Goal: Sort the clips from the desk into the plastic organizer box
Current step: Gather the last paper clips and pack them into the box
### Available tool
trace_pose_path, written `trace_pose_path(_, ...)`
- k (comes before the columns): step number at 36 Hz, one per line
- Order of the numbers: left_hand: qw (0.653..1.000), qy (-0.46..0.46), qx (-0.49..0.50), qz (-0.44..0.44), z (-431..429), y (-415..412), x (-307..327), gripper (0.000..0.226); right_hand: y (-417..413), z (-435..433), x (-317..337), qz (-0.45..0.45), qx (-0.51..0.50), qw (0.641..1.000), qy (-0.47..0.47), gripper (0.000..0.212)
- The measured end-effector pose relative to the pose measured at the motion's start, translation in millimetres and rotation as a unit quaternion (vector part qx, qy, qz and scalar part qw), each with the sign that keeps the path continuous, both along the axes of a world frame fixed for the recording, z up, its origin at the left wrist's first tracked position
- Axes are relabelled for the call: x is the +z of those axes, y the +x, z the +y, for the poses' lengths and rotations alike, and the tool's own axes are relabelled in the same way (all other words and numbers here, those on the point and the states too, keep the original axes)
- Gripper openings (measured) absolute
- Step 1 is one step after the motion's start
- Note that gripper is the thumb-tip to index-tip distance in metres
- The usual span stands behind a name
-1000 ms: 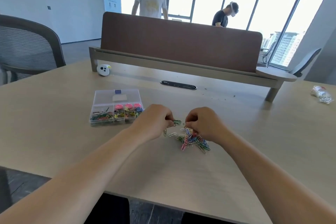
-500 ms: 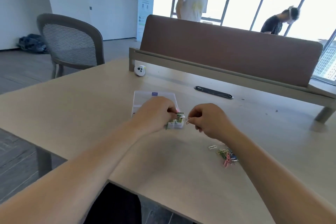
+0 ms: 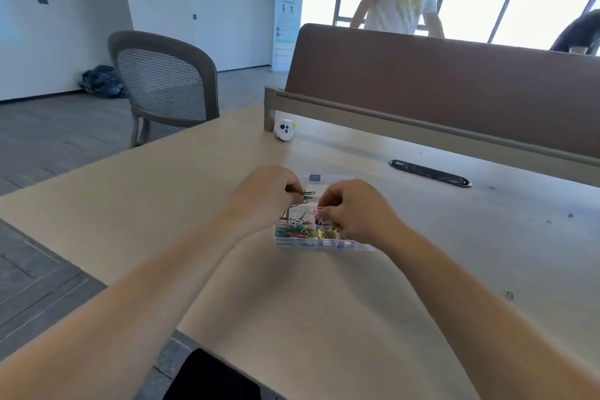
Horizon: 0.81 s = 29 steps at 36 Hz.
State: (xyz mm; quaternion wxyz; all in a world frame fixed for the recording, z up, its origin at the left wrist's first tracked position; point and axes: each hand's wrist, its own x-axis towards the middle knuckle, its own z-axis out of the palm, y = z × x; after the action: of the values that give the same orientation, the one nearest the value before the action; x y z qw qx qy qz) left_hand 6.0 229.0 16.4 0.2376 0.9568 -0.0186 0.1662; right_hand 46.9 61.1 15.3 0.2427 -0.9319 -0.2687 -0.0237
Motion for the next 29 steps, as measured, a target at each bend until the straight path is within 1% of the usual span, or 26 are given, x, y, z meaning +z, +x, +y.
trace_pose_path(7, 1.0, -0.012, 0.004, 0.014, 6.9, 18.1, -7.9, 0.013, 16.1, 8.9, -5.4, 0.023, 0.001, 1.0, 0.003, 0.006)
trace_pose_path(16, 0.999, -0.044, -0.005, 0.026, 7.9, 26.0, -24.7, 0.008, 23.9, 9.5, -12.4, 0.029, 0.007, 1.0, 0.005, 0.006)
trace_pose_path(23, 0.997, -0.003, -0.02, 0.07, 13.2, 21.0, -29.0, 0.011, 24.3, 12.3, -14.1, 0.025, 0.012, 1.0, 0.002, 0.005)
trace_pose_path(29, 0.996, 0.034, -0.032, 0.075, 15.5, 19.1, -31.3, 0.014, 22.8, 17.1, -13.3, 0.023, 0.014, 1.0, -0.002, 0.007)
